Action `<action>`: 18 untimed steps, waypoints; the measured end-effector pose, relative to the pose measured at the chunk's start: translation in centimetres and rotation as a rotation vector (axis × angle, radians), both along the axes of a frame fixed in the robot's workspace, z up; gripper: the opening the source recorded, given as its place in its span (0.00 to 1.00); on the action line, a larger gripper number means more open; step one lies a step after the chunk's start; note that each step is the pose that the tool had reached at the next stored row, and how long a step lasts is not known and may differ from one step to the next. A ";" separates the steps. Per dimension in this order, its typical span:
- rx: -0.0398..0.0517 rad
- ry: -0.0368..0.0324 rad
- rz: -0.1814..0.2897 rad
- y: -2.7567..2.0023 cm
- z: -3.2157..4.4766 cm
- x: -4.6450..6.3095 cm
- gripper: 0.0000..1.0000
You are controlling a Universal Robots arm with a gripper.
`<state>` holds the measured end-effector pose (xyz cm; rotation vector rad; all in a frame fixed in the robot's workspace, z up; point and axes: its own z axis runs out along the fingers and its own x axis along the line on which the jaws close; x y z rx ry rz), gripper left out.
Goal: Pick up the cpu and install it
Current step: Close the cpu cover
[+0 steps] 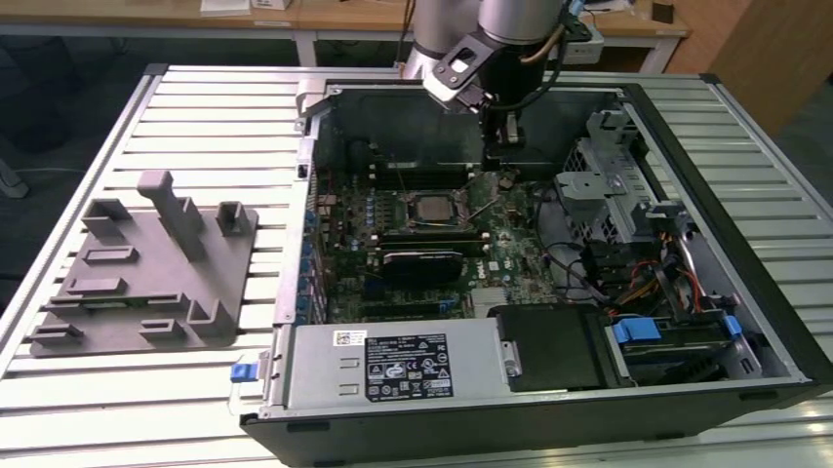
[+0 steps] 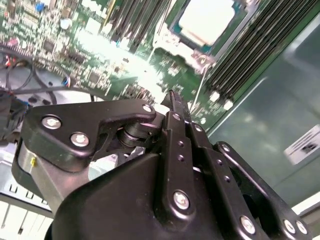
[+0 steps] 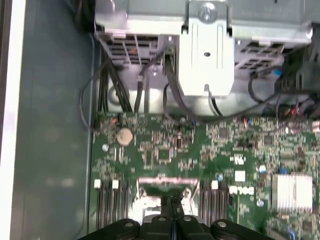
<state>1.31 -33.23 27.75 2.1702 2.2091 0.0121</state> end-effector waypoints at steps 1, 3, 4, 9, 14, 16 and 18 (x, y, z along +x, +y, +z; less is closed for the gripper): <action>0.0001 0.0000 0.000 0.00 -0.01 0.3 0.11; 0.0002 0.0003 0.000 0.00 -0.03 0.8 0.11; 0.0002 0.0004 0.000 0.00 -0.03 0.9 0.11; 0.0002 0.0009 0.000 0.00 -0.07 2.0 0.11; 0.0002 0.0011 0.000 0.00 -0.30 2.6 0.11; 0.0003 0.0011 0.000 0.00 -0.59 2.7 0.11; 0.0002 0.0011 0.000 0.00 -0.91 2.8 0.11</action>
